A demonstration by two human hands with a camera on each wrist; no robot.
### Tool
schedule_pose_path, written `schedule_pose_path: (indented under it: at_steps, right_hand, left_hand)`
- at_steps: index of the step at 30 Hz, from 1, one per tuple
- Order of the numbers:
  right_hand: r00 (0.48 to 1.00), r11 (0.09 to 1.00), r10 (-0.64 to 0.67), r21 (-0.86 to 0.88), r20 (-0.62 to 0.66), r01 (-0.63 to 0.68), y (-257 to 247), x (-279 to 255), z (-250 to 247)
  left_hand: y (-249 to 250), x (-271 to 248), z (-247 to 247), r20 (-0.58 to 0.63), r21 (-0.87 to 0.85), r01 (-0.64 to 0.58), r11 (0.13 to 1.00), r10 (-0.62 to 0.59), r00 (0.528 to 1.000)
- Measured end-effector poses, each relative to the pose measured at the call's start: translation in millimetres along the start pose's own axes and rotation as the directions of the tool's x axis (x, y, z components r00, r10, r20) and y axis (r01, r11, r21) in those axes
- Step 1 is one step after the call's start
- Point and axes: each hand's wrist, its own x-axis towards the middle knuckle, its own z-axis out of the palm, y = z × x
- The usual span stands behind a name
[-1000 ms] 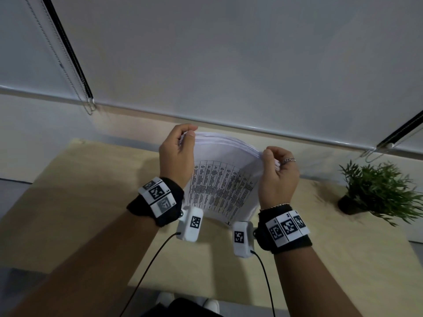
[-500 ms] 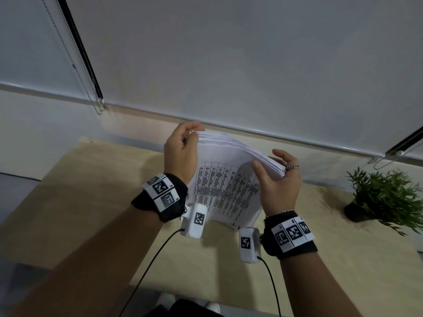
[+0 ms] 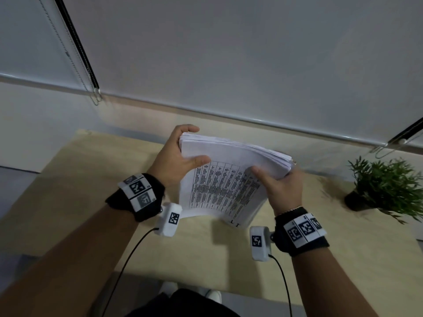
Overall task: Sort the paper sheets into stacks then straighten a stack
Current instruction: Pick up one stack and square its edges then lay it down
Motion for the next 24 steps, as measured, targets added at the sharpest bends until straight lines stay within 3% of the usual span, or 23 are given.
schedule_pose_path:
  at_steps: [8,12,17,19,21,24]
  right_hand:
    - [0.996,0.999,-0.020,-0.051,-0.088,0.015,2,-3,-1]
    - [0.986,0.998,0.017,0.065,-0.163,-0.006,1,-4,6]
    - [0.959,0.994,-0.085,0.043,-0.269,0.100,-19,6,22]
    - [0.949,0.995,-0.066,0.051,-0.309,0.086,-20,8,24]
    - [0.938,0.993,-0.058,0.081,-0.342,0.091,-19,10,24]
    - [0.952,0.996,-0.091,-0.005,-0.292,0.094,-21,11,26]
  left_hand:
    - [-8,-8,10,-0.121,0.008,-0.025,1.000,0.025,0.992]
    - [-11,-11,10,-0.132,-0.023,-0.021,1.000,0.018,0.991]
    - [12,-9,21,-0.334,0.020,-0.163,0.986,0.160,0.929]
    - [16,-3,24,-0.397,-0.003,-0.150,0.989,0.136,0.908]
    - [17,1,24,-0.418,-0.031,-0.139,0.990,0.113,0.901]
    - [20,5,25,-0.408,-0.005,-0.152,0.988,0.137,0.903]
